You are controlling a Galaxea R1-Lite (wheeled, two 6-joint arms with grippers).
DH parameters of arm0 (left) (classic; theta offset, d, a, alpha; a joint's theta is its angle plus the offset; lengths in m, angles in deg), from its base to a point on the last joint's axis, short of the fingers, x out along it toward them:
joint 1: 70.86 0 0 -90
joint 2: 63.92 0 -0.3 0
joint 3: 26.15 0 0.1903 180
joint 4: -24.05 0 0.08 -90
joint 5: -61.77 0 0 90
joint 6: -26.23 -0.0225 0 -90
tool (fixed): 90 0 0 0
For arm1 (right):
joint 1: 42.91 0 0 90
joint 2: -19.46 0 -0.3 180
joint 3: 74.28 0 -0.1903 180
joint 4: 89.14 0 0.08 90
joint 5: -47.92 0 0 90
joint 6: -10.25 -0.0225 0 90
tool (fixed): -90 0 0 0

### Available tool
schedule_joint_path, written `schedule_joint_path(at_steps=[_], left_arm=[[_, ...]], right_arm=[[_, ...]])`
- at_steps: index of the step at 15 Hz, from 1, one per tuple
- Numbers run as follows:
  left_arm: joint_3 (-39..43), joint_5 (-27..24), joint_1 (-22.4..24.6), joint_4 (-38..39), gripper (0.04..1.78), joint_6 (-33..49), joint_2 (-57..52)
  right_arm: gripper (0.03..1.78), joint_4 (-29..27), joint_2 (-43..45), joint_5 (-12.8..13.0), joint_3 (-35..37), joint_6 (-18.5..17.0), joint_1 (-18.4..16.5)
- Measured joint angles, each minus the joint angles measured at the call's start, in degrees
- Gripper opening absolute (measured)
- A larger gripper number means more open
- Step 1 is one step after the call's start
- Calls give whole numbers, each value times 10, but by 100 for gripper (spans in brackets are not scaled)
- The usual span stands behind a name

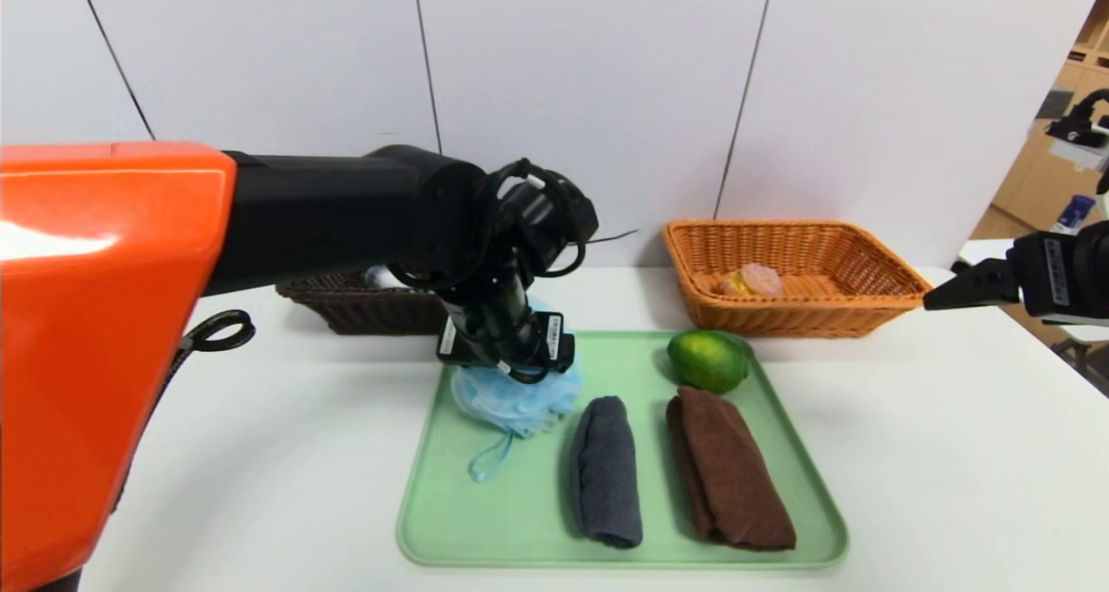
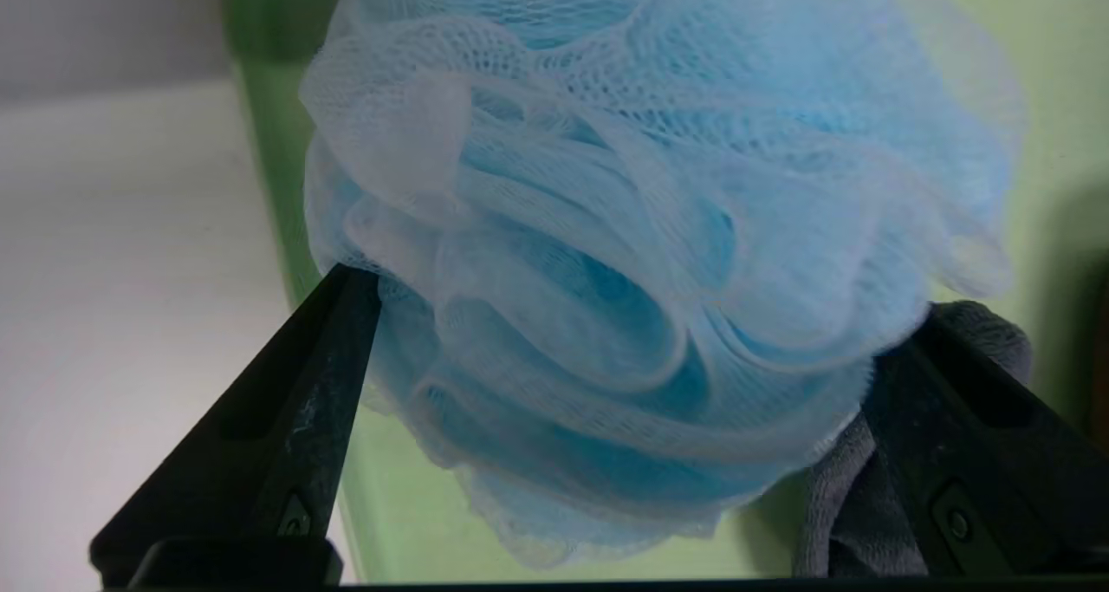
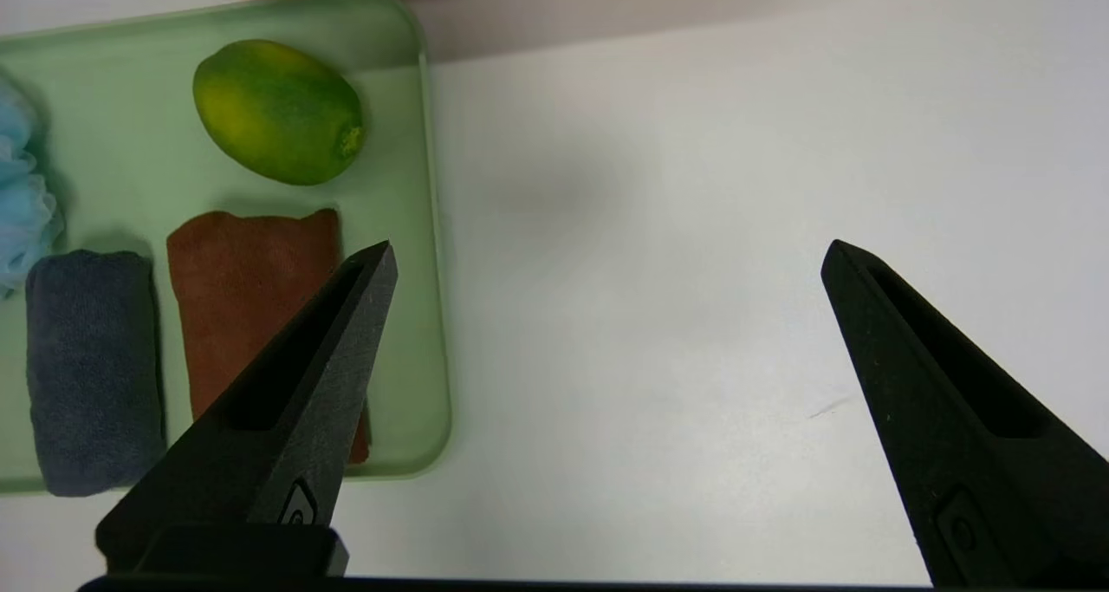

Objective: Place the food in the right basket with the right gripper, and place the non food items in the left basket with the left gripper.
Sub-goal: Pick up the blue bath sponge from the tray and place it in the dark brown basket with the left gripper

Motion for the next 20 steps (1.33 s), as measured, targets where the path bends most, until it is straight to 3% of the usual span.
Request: schedule_joint_path(at_steps=[7, 10, 13, 17, 20], left_arm=[[-11, -3, 0, 5, 169, 0, 43], [-17, -3, 1, 14, 123, 0, 52], [-17, -4, 1, 13, 92, 0, 55], [-17, -36, 0, 14, 72, 5, 42], [-18, -127, 0, 21, 68, 8, 14]], right_arm=[[169, 0, 14, -11, 20, 0, 1], [169, 0, 20, -14, 21, 0, 1], [169, 0, 26, -17, 24, 0, 1], [169, 0, 33, -25, 35, -1, 1], [169, 0, 39, -25, 47, -3, 1]])
